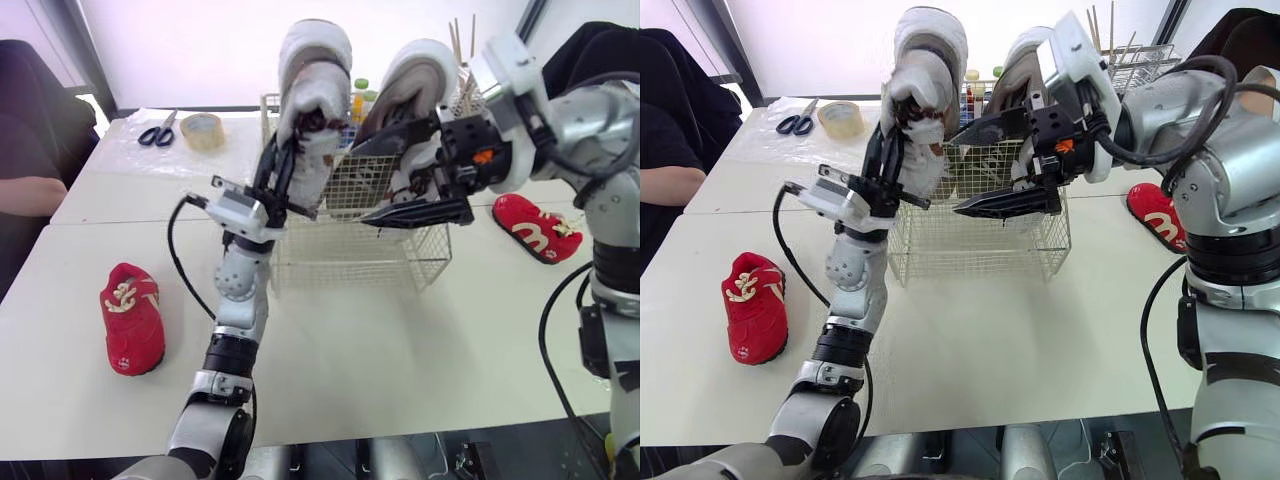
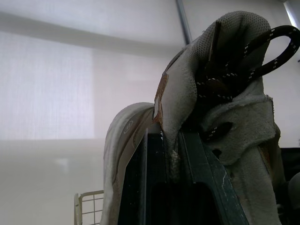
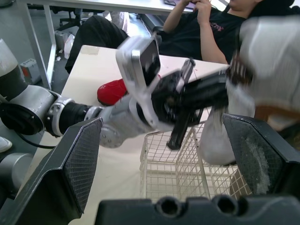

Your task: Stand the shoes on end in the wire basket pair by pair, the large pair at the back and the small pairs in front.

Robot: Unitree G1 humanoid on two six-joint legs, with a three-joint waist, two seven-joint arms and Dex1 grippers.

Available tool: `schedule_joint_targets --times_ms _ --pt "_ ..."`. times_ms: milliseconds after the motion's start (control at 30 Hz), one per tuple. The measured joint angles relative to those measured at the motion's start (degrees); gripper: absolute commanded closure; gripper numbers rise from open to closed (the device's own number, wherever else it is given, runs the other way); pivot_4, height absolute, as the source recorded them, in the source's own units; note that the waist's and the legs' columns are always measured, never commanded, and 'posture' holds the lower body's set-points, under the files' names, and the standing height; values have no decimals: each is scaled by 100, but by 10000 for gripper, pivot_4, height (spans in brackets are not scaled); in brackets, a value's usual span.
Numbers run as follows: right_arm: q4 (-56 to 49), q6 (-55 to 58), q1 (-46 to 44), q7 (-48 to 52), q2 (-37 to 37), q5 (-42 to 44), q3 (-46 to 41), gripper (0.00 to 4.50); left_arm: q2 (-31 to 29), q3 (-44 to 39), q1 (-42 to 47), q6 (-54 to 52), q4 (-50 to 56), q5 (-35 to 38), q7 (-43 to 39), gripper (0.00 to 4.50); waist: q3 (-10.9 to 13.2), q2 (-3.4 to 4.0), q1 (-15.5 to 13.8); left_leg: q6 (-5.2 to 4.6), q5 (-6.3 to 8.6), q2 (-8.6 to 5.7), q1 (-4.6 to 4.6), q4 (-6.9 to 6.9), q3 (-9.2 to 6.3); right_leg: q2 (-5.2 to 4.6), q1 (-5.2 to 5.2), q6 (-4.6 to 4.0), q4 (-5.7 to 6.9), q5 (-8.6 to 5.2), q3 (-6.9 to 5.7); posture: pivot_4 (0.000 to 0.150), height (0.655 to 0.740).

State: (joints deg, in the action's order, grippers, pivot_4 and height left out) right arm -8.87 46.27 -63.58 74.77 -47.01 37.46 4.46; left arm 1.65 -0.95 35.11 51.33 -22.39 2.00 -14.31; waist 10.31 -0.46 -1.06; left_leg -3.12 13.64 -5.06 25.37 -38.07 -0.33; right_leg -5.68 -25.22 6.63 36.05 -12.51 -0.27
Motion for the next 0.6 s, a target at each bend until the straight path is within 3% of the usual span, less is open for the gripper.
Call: schedule_joint_targets --times_ms 333,600 --pt "-6 97 -39 50 -33 5 -3 0 -12 -50 134 1022 -1061 -634 770 44905 -30 14 -148 -1 2 -2 -3 -5 1 -4 8 -3 -4 3 -1 1500 7400" --pt "-3 80 -38 86 -44 -5 -3 0 137 34 -74 993 -1162 -248 679 44905 -93 35 -145 -3 4 0 -29 -5 0 -4 39 -4 -8 2 -3 1500 7400"
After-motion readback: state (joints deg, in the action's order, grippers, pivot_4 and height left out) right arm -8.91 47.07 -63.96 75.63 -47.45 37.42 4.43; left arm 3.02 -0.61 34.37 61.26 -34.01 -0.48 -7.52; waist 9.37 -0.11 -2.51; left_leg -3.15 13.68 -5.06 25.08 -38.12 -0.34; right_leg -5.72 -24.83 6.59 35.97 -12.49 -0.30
